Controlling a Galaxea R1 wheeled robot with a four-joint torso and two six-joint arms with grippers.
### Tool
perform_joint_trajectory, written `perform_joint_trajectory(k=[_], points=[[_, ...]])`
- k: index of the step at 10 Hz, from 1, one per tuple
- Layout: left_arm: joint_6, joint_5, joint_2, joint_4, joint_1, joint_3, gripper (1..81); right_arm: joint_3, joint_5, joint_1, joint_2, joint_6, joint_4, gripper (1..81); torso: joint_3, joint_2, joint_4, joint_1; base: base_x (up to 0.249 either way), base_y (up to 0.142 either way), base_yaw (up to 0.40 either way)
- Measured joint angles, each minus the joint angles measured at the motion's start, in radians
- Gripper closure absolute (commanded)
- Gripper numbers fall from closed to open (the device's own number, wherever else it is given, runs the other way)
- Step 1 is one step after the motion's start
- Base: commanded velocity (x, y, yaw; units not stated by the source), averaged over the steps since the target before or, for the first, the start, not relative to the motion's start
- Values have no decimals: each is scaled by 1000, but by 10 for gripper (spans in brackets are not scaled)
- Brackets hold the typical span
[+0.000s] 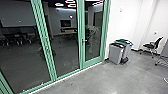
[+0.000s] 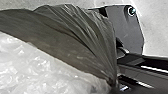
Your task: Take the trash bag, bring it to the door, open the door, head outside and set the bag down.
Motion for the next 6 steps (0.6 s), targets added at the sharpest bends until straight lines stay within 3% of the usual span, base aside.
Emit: perform_joint_trajectory(k=[6], points=[[0, 0, 0, 0, 0, 0, 811, 0, 0, 0, 0, 0, 0, 10, 0, 0, 0, 0, 159, -79, 0]])
